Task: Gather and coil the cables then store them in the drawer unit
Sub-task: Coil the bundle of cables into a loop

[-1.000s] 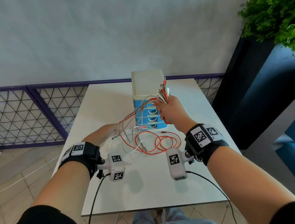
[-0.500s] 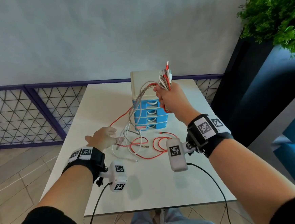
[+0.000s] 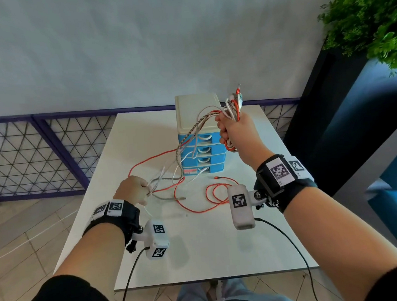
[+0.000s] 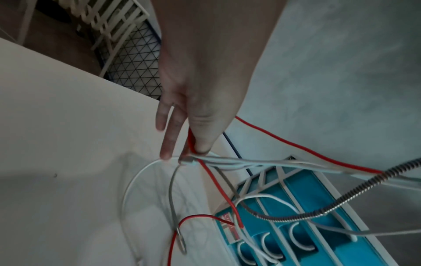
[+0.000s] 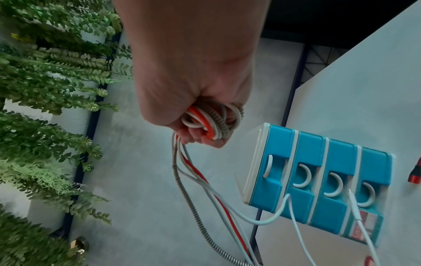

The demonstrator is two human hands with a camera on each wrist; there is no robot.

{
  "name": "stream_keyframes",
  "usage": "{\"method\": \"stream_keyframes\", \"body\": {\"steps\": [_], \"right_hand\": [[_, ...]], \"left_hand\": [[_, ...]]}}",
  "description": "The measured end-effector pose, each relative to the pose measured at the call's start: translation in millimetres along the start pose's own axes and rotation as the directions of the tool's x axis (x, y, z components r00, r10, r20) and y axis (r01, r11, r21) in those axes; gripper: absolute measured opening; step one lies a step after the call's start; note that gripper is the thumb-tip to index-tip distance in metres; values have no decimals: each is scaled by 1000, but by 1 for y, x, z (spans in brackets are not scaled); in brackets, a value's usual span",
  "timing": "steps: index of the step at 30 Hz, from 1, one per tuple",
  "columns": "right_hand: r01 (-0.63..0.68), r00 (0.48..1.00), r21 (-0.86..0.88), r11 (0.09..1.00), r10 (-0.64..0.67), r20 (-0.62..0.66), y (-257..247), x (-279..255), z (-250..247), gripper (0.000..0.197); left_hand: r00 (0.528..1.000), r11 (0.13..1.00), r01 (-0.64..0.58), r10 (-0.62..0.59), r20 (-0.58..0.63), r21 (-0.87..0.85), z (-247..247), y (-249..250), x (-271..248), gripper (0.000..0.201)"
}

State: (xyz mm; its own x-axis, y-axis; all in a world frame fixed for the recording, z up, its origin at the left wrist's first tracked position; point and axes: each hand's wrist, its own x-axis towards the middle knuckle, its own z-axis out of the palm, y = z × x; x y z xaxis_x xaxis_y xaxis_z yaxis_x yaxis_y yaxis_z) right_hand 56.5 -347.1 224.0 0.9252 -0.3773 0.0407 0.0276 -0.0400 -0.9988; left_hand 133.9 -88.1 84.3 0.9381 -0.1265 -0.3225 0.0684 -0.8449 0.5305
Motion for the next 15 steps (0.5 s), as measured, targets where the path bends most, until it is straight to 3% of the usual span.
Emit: {"method": "stream_keyframes", "body": {"steps": [1, 2, 4, 6, 11, 15], "right_hand": [[0, 1000, 14, 1000, 0, -17, 1, 0, 0, 19], [1, 999, 28, 1000, 0, -36, 1, 0, -1, 19], [-5, 998, 37, 999, 7, -63, 2, 1, -3, 19], [-12, 997, 23, 1000, 13, -80, 3, 2, -4, 20], [-59, 988, -9, 998, 57, -140, 11, 1, -1, 21], [-92, 979, -51, 994, 81, -187, 18, 2, -3, 18]], "left_hand": [[998, 987, 57, -56, 13, -152, 1, 0, 0, 17], [989, 926, 146, -135, 55, -349, 2, 0, 0, 12], [953, 764, 303, -258, 161, -570, 5, -3, 2, 12], [928, 690, 370, -306, 212, -622, 5, -10, 8, 17], [902, 607, 426, -338, 267, -670, 5, -22, 14, 28], [927, 608, 322, -359, 110, -726, 6, -12, 7, 24]]}}
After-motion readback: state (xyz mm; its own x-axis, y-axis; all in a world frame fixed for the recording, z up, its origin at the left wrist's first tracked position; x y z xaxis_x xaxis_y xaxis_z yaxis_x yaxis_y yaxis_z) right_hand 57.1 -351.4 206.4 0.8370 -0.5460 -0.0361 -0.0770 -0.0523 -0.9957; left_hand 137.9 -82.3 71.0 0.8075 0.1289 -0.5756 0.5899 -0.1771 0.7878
